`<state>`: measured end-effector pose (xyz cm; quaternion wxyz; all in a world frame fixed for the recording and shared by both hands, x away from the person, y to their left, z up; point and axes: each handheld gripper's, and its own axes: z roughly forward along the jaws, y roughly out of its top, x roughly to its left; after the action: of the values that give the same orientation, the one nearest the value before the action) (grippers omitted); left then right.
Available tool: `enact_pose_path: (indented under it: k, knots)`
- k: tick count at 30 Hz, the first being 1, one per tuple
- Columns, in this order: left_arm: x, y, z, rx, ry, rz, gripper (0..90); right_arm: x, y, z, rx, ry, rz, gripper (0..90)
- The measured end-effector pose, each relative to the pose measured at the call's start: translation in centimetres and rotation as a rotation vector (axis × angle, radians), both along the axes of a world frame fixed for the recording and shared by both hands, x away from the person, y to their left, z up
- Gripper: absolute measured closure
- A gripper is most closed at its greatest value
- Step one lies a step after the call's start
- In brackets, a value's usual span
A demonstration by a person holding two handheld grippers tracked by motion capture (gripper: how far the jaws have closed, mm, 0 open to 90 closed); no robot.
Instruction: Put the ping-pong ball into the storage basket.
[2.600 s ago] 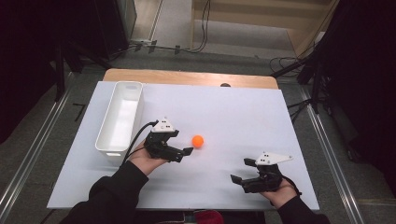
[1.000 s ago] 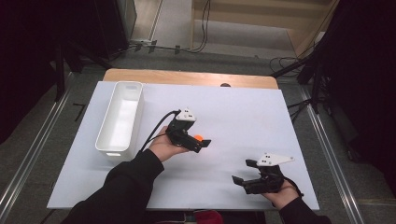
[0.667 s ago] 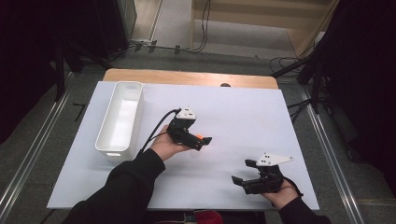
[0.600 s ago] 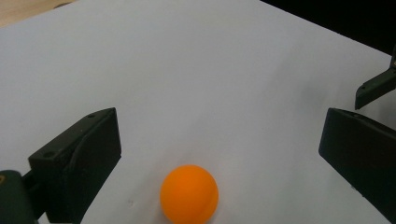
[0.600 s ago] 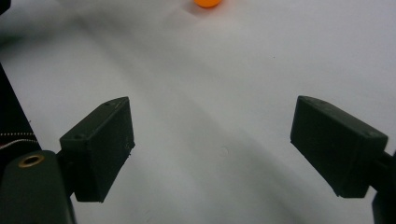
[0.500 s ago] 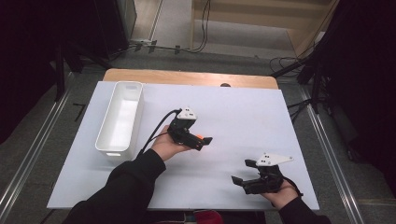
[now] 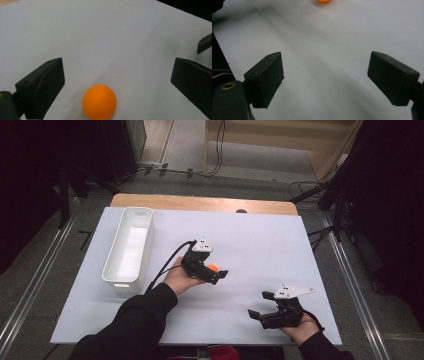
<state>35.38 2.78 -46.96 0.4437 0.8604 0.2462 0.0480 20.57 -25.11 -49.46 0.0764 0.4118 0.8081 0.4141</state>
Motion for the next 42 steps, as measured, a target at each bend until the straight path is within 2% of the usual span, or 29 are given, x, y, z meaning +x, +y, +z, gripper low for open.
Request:
enact_pose_path:
  k: [10, 20, 36, 42]
  knots:
    - [-0.1, 0.0, -1.0, 0.008, 0.007, -0.008, 0.0, 0.0, 0.0, 0.0, -0.005, -0.005, 0.000, 12.2]
    - [0.2, 0.4, -2.0, 0.020, 0.016, 0.022, 0.0, -0.1, 0.0, 0.0, -0.006, 0.003, 0.001, 12.2]
    - [0.6, 0.4, -3.4, 0.070, 0.037, 0.032, 0.0, -0.1, 0.1, 0.0, -0.012, 0.005, 0.004, 12.1]
    - [0.6, 0.2, -3.8, 0.094, 0.034, 0.030, 0.0, -0.2, 0.1, 0.0, -0.011, 0.010, 0.006, 12.1]
